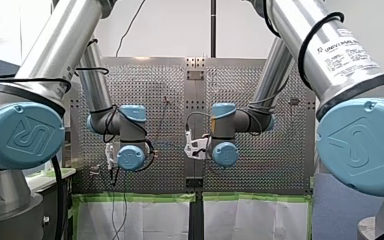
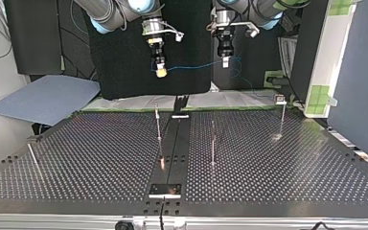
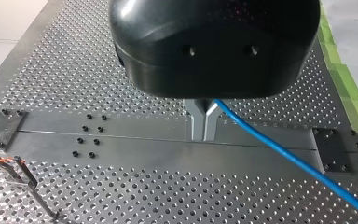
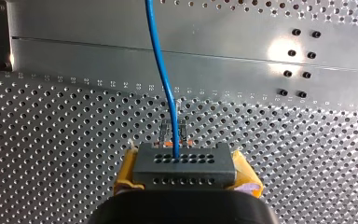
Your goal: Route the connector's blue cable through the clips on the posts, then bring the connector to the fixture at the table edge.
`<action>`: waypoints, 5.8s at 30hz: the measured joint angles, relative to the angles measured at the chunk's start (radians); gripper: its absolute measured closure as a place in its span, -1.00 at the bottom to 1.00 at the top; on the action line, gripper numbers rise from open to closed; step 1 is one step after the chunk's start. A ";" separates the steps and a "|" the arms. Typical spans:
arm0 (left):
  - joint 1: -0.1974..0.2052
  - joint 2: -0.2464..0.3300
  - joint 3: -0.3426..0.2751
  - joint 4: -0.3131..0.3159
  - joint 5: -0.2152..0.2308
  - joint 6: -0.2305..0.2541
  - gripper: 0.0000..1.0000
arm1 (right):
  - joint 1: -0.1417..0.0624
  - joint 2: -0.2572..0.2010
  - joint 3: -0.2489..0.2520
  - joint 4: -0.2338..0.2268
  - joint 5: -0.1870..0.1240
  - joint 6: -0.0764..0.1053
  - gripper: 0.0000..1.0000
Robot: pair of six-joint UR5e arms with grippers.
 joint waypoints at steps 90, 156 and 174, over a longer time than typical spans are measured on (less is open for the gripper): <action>0.000 0.000 0.000 0.000 0.000 0.000 1.00 | 0.000 0.000 0.000 0.000 0.000 0.000 1.00; 0.000 -0.055 0.005 -0.003 -0.002 -0.003 1.00 | -0.002 0.084 -0.021 0.006 -0.034 0.000 1.00; 0.000 -0.055 0.005 -0.003 -0.002 -0.003 1.00 | -0.002 0.084 -0.021 0.006 -0.034 0.000 1.00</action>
